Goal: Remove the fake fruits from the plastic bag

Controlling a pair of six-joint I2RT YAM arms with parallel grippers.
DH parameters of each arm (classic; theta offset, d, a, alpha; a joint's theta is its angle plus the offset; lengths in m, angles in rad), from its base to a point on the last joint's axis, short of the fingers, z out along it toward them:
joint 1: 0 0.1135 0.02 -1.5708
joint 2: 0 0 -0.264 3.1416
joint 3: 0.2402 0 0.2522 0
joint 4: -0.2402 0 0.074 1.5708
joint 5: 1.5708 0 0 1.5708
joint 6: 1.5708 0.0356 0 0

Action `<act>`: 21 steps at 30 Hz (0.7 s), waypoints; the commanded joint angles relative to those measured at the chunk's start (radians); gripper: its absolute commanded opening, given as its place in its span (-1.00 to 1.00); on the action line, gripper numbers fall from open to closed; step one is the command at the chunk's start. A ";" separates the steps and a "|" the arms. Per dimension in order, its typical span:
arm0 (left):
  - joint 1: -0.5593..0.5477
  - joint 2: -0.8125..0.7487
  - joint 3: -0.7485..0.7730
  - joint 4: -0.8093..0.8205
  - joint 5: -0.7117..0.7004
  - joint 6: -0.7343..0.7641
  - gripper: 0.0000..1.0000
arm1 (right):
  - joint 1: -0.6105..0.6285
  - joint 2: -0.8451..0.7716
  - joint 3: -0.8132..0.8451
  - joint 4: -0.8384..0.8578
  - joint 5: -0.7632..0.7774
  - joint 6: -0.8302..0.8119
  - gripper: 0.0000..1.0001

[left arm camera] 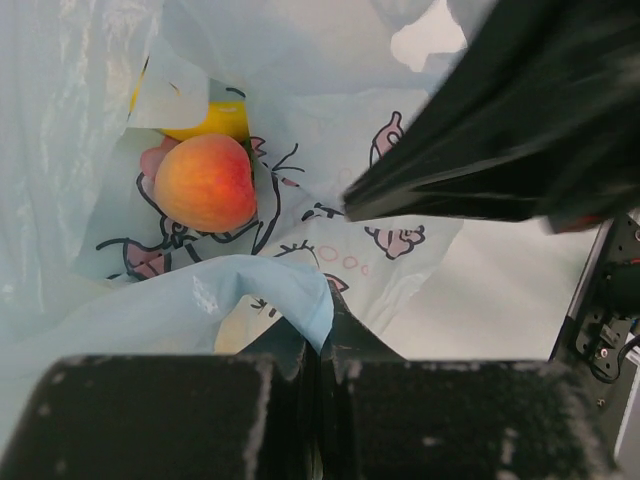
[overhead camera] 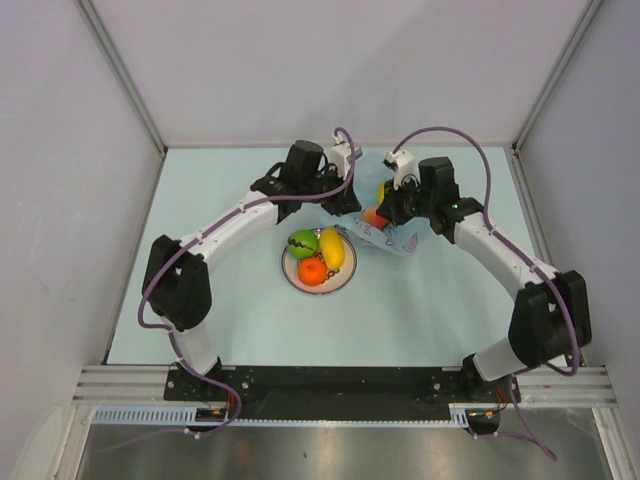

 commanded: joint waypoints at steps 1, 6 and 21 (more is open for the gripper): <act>0.002 -0.073 0.011 0.002 -0.024 0.029 -1.00 | -0.005 0.102 -0.010 -0.135 0.097 -0.139 -1.00; 0.001 -0.088 -0.018 0.026 -0.027 0.018 -0.99 | -0.011 0.090 -0.063 -0.252 0.087 -0.180 -1.00; -0.001 -0.099 -0.081 0.029 -0.023 0.040 -0.99 | -0.008 0.107 -0.014 -0.092 0.149 0.024 -0.10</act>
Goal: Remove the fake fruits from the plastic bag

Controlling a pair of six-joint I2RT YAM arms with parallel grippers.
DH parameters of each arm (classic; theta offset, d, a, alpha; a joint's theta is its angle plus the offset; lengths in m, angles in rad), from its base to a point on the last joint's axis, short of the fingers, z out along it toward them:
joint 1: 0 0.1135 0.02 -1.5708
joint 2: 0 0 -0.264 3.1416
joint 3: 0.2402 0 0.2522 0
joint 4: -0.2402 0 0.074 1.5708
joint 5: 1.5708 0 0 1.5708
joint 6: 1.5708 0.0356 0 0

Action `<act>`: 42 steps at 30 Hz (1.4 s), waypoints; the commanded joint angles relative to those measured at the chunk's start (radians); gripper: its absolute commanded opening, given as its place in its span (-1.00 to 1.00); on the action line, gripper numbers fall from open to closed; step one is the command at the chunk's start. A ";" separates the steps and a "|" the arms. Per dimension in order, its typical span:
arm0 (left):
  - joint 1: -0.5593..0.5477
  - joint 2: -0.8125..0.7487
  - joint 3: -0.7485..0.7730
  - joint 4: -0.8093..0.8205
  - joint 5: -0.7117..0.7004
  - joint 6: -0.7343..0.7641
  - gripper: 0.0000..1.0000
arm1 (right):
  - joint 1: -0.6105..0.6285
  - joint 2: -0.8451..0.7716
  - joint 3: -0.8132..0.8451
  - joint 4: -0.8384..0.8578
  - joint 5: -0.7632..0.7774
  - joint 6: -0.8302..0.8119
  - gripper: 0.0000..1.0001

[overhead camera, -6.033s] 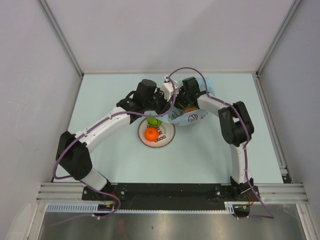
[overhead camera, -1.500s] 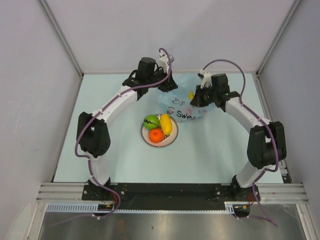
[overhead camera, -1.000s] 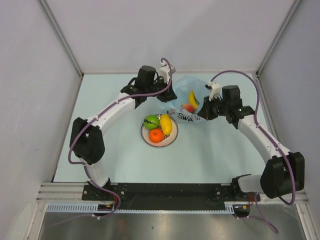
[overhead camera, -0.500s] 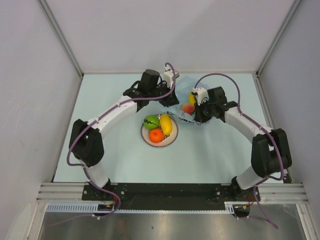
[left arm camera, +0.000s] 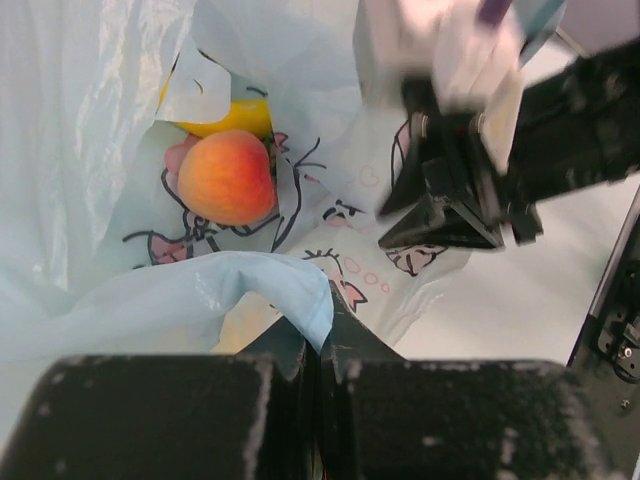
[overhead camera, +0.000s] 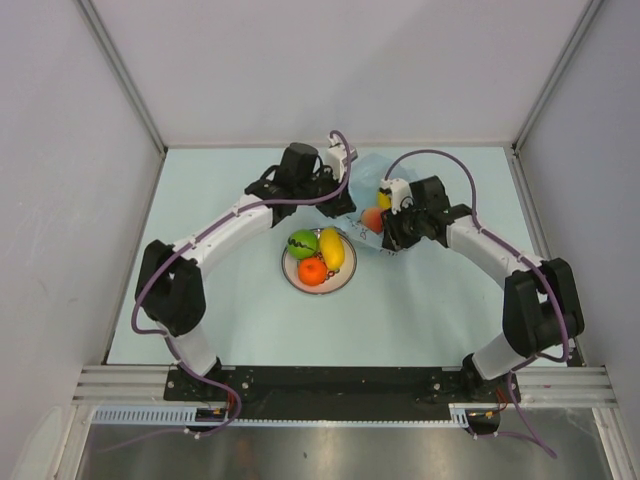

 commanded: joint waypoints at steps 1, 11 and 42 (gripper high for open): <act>-0.003 -0.063 -0.056 0.021 0.012 0.012 -0.99 | -0.028 0.022 0.090 0.145 0.073 0.167 -0.01; -0.009 -0.051 -0.022 -0.003 0.007 0.045 -0.99 | -0.048 0.277 0.269 0.193 0.086 0.248 0.48; 0.045 0.038 0.049 0.056 0.102 -0.080 -0.99 | -0.033 -0.023 0.299 0.021 -0.002 0.034 -0.43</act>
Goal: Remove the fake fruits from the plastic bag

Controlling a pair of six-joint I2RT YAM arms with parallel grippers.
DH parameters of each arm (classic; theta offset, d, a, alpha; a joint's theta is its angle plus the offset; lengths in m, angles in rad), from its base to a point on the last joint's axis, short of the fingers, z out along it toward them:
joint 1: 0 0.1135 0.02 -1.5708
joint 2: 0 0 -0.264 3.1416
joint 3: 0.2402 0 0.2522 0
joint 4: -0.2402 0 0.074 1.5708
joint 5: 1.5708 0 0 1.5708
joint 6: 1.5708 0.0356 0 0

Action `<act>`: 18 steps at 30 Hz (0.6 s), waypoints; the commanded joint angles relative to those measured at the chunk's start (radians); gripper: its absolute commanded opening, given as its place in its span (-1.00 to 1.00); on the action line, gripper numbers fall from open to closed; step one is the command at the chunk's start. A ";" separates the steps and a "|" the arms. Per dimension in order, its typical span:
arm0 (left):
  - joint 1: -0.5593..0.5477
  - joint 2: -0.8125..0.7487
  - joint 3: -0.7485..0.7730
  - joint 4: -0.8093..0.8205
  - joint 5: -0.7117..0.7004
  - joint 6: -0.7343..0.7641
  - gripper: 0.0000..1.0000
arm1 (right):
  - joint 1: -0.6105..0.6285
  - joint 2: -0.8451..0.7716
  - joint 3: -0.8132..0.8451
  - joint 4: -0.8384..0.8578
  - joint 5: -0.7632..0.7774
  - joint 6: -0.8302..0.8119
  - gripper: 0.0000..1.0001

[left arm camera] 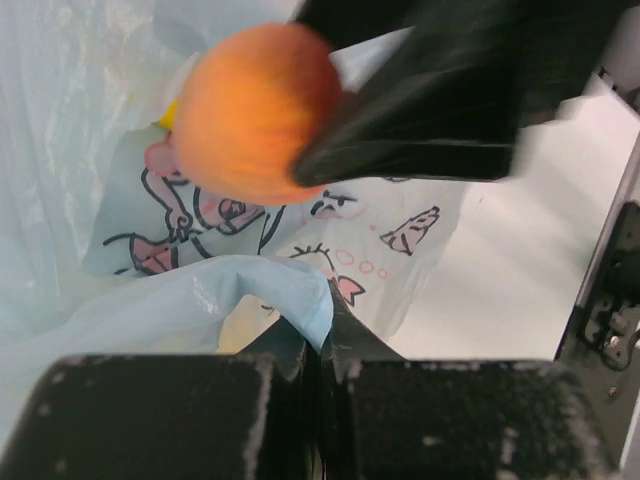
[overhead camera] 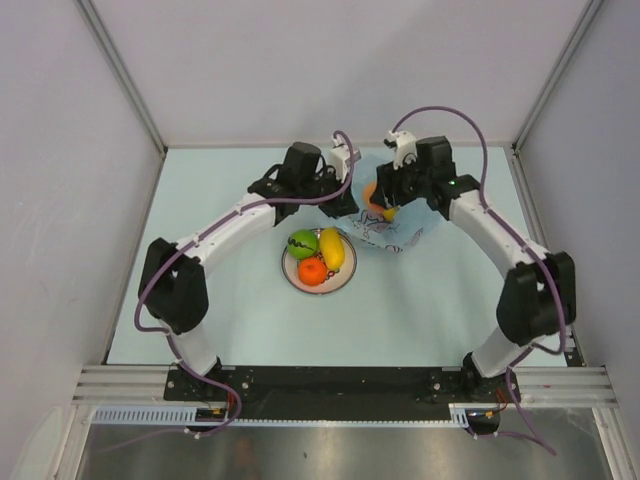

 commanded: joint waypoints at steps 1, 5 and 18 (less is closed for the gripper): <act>0.059 0.030 0.049 0.089 0.093 -0.137 -0.99 | -0.004 -0.149 -0.011 -0.074 0.005 -0.079 -0.44; 0.072 0.021 0.046 0.149 0.125 -0.216 -0.99 | 0.002 -0.242 -0.015 -0.173 0.010 -0.129 -0.45; 0.066 0.073 0.094 0.086 0.171 -0.162 -0.99 | 0.286 -0.454 -0.221 -0.344 -0.141 -0.612 -0.49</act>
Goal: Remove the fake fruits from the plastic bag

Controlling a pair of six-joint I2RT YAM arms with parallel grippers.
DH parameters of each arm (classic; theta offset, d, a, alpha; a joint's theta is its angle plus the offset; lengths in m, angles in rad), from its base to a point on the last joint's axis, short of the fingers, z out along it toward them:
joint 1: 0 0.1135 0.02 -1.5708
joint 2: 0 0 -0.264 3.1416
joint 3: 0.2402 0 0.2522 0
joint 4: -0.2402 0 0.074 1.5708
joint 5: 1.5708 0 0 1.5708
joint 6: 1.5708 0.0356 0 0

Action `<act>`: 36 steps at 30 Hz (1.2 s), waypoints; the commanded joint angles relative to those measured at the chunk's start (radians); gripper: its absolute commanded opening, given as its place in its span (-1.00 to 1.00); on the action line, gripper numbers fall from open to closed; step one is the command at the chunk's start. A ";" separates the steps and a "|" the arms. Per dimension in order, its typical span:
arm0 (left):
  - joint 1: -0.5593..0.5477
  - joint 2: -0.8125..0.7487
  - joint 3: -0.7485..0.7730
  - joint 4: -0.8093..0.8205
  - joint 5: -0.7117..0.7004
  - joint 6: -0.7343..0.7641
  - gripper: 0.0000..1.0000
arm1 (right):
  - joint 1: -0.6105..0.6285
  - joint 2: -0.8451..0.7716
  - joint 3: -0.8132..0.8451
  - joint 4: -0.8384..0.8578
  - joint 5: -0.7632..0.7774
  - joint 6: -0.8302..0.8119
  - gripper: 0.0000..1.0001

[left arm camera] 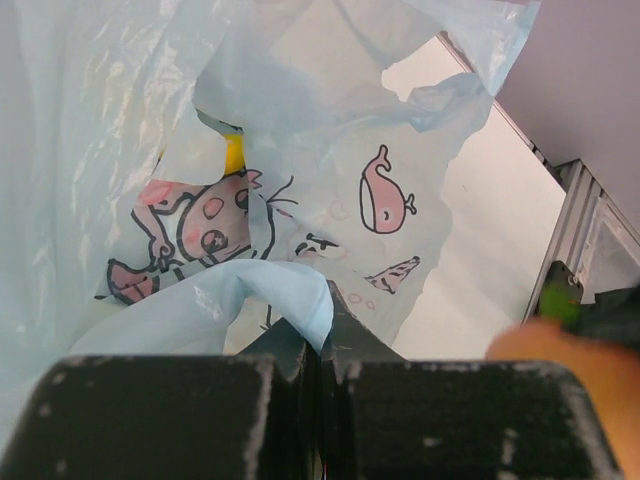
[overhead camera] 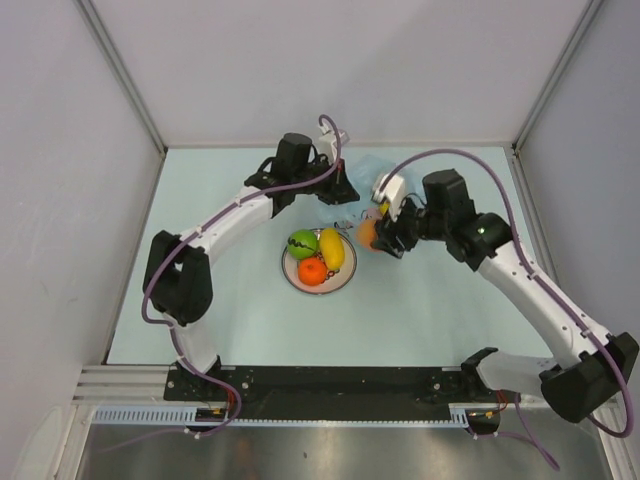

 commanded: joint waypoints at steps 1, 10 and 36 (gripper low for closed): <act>0.005 0.017 0.062 -0.035 0.092 0.051 -0.98 | 0.080 0.011 -0.121 -0.042 -0.109 -0.315 -0.50; 0.030 0.021 0.079 -0.042 0.055 0.025 -0.99 | 0.115 0.248 -0.142 0.216 -0.147 -0.432 -0.48; 0.036 0.046 0.076 -0.016 0.053 -0.016 -0.99 | 0.146 0.474 -0.141 0.308 -0.056 -0.691 0.21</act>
